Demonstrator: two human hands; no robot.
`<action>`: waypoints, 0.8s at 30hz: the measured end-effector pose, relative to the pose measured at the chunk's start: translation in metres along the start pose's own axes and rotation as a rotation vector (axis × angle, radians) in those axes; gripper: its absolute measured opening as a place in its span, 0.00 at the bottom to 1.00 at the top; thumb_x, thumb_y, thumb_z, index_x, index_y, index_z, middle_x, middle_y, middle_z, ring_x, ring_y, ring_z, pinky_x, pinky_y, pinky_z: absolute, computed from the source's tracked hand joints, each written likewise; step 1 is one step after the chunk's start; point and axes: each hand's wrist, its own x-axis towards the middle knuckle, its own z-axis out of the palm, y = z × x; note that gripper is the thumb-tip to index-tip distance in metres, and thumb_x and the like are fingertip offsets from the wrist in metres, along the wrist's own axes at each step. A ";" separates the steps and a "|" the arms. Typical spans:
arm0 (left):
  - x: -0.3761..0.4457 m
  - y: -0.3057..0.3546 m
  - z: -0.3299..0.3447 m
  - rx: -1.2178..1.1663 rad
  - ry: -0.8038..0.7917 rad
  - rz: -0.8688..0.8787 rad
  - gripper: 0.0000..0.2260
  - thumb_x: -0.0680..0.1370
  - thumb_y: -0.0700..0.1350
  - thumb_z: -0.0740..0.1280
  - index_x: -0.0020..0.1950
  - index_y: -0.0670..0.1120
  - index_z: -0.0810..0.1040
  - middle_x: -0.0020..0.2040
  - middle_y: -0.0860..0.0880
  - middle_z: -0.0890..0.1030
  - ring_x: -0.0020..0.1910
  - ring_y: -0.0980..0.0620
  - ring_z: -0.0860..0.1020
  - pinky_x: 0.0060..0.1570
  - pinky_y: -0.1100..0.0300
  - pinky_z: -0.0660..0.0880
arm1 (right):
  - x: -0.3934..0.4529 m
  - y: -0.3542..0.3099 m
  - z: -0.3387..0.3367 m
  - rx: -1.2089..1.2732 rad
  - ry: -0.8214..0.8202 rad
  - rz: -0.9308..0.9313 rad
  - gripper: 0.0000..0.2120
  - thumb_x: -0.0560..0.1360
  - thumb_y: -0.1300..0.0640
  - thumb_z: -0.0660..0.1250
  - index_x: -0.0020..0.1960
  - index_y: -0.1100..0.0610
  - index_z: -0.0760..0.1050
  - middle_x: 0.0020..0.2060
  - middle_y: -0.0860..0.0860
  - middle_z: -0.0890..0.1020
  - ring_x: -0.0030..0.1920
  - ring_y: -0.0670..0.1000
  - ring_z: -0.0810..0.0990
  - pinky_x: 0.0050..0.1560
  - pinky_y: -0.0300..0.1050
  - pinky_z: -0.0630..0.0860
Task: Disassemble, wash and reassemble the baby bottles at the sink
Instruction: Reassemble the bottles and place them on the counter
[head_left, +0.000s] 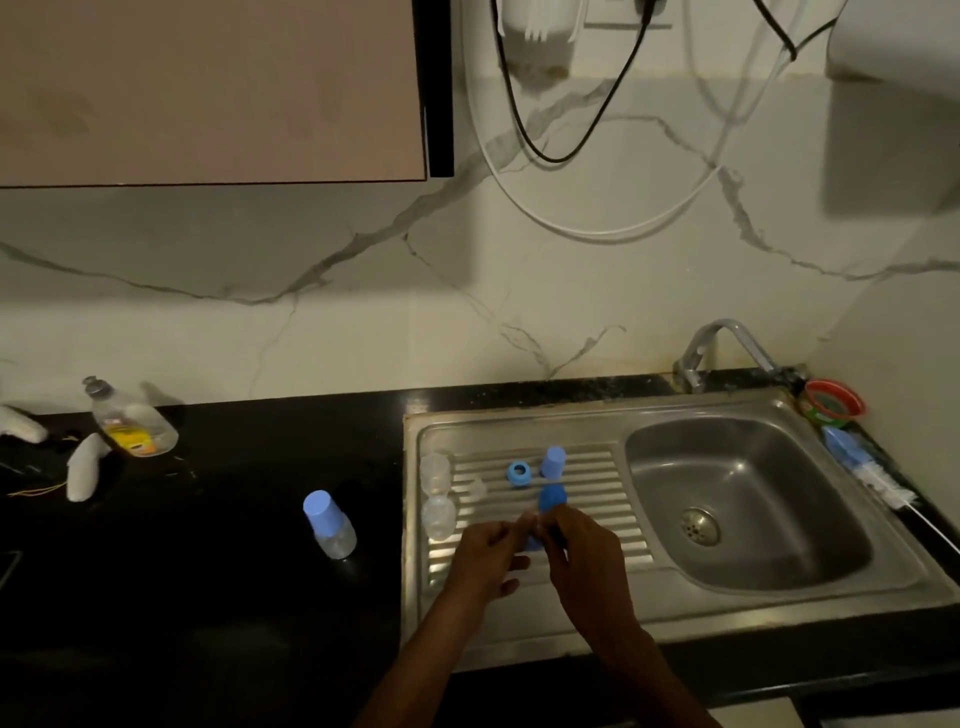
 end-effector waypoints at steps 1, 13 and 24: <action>0.000 0.000 0.001 -0.006 0.004 0.004 0.15 0.79 0.60 0.68 0.48 0.50 0.84 0.42 0.55 0.87 0.48 0.54 0.84 0.42 0.59 0.76 | -0.001 0.001 0.000 -0.008 -0.011 0.002 0.11 0.73 0.64 0.76 0.44 0.51 0.76 0.36 0.42 0.79 0.35 0.32 0.71 0.38 0.26 0.67; 0.012 -0.003 0.046 0.151 0.032 0.162 0.14 0.83 0.57 0.63 0.47 0.52 0.84 0.44 0.53 0.87 0.47 0.58 0.84 0.46 0.55 0.79 | -0.005 0.026 -0.022 0.212 0.113 0.145 0.05 0.77 0.61 0.71 0.49 0.52 0.78 0.44 0.38 0.83 0.47 0.33 0.81 0.46 0.28 0.76; 0.007 0.010 0.060 -0.058 0.096 0.097 0.11 0.79 0.56 0.70 0.49 0.50 0.86 0.43 0.54 0.87 0.50 0.55 0.84 0.44 0.58 0.77 | -0.006 0.034 -0.030 0.234 0.126 0.032 0.08 0.79 0.59 0.70 0.56 0.52 0.80 0.49 0.40 0.83 0.49 0.38 0.82 0.49 0.34 0.78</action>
